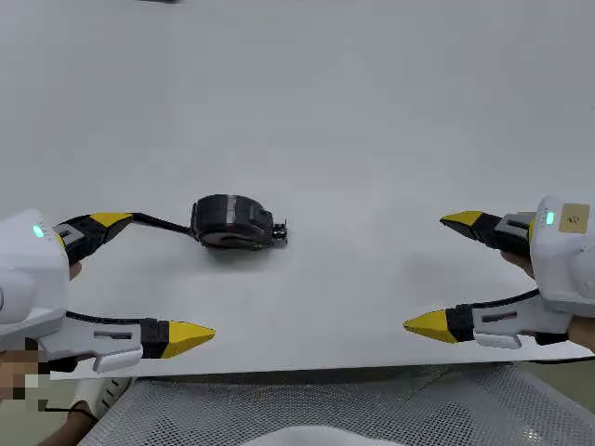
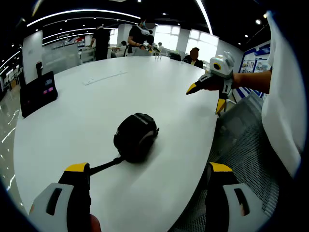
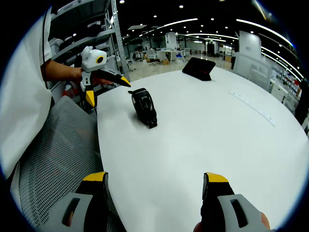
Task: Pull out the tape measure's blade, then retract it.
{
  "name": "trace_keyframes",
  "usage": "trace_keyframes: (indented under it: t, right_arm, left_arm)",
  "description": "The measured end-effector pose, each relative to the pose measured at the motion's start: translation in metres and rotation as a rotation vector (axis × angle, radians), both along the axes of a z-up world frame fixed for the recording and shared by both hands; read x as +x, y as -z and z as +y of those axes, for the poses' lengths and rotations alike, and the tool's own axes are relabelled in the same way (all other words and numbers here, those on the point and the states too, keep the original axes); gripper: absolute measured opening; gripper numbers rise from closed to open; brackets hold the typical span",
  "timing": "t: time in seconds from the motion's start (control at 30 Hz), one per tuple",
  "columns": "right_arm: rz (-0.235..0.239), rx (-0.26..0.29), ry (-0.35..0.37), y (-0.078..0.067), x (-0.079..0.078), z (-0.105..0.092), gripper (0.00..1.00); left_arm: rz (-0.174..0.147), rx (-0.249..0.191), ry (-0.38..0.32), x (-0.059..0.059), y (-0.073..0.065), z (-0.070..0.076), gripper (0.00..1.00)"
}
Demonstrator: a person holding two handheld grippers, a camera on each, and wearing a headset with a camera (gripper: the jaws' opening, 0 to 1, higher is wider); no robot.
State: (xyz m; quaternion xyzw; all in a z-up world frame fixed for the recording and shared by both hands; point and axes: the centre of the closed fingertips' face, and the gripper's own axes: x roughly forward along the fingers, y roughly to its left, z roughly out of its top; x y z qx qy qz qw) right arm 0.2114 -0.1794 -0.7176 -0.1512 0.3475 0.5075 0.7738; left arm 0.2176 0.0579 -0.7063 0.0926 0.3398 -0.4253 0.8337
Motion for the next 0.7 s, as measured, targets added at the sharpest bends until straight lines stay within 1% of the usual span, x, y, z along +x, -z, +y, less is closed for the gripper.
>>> trace_keyframes:
  t: [0.2, 0.33, 0.4, 0.47, 0.6, 0.63, 0.7]
  right_arm:
    - [-0.014, 0.006, -0.002, -0.0021, 0.0014, 0.0004, 0.79]
    - [-0.022, 0.007, 0.000, -0.0035, 0.0033, 0.0007, 0.80]
    - [-0.023, 0.008, 0.000, -0.0041, 0.0041, 0.0007, 0.80]
    - [-0.032, 0.009, -0.003, -0.0059, 0.0046, 0.0009, 0.80]
    - [-0.029, 0.009, -0.003, -0.0052, 0.0044, 0.0004, 0.79]
    - [-0.022, 0.011, -0.005, -0.0048, 0.0033, 0.0007, 0.77]
    - [-0.026, 0.010, -0.005, -0.0043, 0.0035, 0.0006, 0.77]
  left_arm:
    - [0.001, 0.001, -0.002, 0.0002, -0.0008, 0.0003, 0.99]
    - [-0.003, -0.001, -0.008, 0.0020, -0.0020, 0.0013, 0.99]
    - [-0.009, 0.006, -0.013, 0.0034, -0.0022, 0.0025, 0.99]
    - [-0.005, -0.007, -0.014, 0.0028, -0.0034, 0.0016, 0.99]
    - [0.002, -0.005, -0.014, 0.0015, -0.0015, 0.0020, 0.98]
    - [0.004, -0.006, -0.014, 0.0011, -0.0013, 0.0018, 0.98]
    - [0.002, -0.006, -0.014, 0.0010, -0.0011, 0.0016, 0.95]
